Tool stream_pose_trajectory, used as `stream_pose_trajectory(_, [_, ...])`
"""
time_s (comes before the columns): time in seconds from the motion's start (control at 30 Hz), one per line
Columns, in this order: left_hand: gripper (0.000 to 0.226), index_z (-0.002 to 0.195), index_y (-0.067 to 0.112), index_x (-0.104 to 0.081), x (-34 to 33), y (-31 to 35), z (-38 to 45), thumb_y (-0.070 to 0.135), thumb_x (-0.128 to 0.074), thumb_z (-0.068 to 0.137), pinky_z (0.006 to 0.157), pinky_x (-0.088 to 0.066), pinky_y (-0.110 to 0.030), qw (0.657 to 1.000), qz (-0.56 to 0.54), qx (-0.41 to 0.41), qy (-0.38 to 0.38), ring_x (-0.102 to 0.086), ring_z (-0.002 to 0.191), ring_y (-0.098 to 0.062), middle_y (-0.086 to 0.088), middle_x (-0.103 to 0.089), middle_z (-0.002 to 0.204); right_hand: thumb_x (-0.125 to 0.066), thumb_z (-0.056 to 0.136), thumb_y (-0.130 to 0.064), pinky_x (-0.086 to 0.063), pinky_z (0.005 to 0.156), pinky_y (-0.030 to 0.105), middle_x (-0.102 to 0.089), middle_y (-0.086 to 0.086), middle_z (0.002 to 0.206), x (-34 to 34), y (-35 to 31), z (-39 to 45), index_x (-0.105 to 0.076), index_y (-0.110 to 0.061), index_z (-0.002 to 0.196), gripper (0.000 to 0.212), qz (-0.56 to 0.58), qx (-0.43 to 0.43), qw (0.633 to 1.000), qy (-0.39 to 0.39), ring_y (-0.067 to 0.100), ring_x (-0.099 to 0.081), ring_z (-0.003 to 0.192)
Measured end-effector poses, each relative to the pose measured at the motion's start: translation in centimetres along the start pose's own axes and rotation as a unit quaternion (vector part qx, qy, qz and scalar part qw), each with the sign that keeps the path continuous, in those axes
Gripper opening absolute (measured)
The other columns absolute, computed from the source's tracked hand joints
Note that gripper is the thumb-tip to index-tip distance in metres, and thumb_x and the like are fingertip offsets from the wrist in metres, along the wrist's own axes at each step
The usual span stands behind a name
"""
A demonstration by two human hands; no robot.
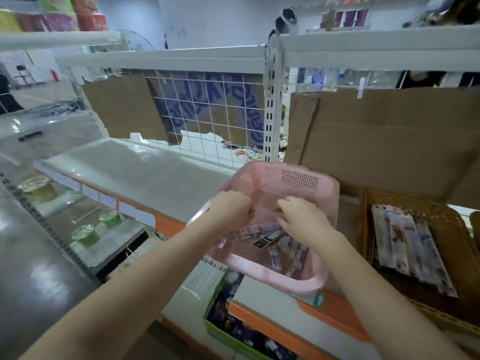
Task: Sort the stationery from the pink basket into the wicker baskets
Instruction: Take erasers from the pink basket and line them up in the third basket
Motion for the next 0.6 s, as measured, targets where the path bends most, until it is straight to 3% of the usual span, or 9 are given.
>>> stream_pose_trajectory(0.1, [0.032, 0.081, 0.012, -0.058, 0.0, 0.6, 0.8, 0.030, -0.038, 0.097, 0.056, -0.041, -0.029, 0.999, -0.010, -0.052, 0.008, -0.052, 0.062, -0.021, 0.002, -0.050, 0.067, -0.044, 0.096, -0.027, -0.047, 0.086, 0.040, -0.057, 0.004, 0.112, -0.3, -0.5, -0.6, -0.057, -0.011, 0.104, 0.022, -0.001, -0.024, 1.000, -0.002, 0.024, -0.053, 0.108])
stream_pose_trajectory(0.2, [0.028, 0.085, 0.013, -0.059, 0.2, 1.7, 1.5, 0.030, -0.040, 0.096, 0.059, -0.039, -0.029, 0.994, -0.013, -0.107, 0.011, -0.059, 0.076, -0.025, -0.003, -0.055, 0.076, -0.046, 0.096, -0.029, -0.047, 0.087, 0.039, -0.056, 0.003, 0.112, 0.0, -0.7, -1.7, -0.056, -0.012, 0.103, 0.021, 0.005, -0.073, 0.997, 0.007, 0.022, -0.052, 0.110])
stream_pose_trajectory(0.33, [0.031, 0.101, 0.012, -0.064, 0.0, 3.7, 2.1, 0.033, -0.043, 0.094, 0.063, -0.037, -0.030, 0.982, -0.003, -0.189, 0.010, -0.063, 0.091, -0.031, -0.008, -0.067, 0.099, -0.045, 0.097, -0.033, -0.042, 0.081, 0.030, -0.054, -0.001, 0.104, 0.3, -1.4, -4.4, -0.056, -0.017, 0.103, 0.021, 0.018, -0.147, 0.988, 0.038, 0.016, -0.050, 0.102])
stream_pose_trajectory(0.47, [0.032, 0.122, 0.016, -0.052, -0.2, 5.8, 2.2, 0.029, -0.041, 0.095, 0.068, -0.045, -0.036, 0.959, -0.021, -0.284, 0.005, -0.061, 0.094, -0.033, -0.012, -0.064, 0.104, -0.043, 0.098, -0.033, -0.041, 0.076, 0.026, -0.056, -0.005, 0.094, 0.6, -2.5, -8.1, -0.060, -0.019, 0.096, 0.022, 0.029, -0.235, 0.968, 0.081, 0.013, -0.052, 0.092])
stream_pose_trajectory(0.6, [0.031, 0.112, 0.010, -0.058, -1.3, 8.0, 2.7, 0.030, -0.041, 0.095, 0.067, -0.041, -0.035, 0.947, -0.043, -0.315, -0.033, -0.059, 0.095, -0.033, -0.012, -0.062, 0.108, -0.049, 0.096, -0.027, -0.043, 0.072, 0.027, -0.059, -0.001, 0.085, 1.3, -3.5, -10.3, -0.064, -0.013, 0.090, 0.022, 0.057, -0.281, 0.951, 0.118, 0.013, -0.053, 0.082])
Point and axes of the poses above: each hand's wrist, its own z-axis towards the middle knuckle, its own x-axis out of the back of the hand, y = z × x, the point moved 7 cm from there along z, towards the middle knuckle
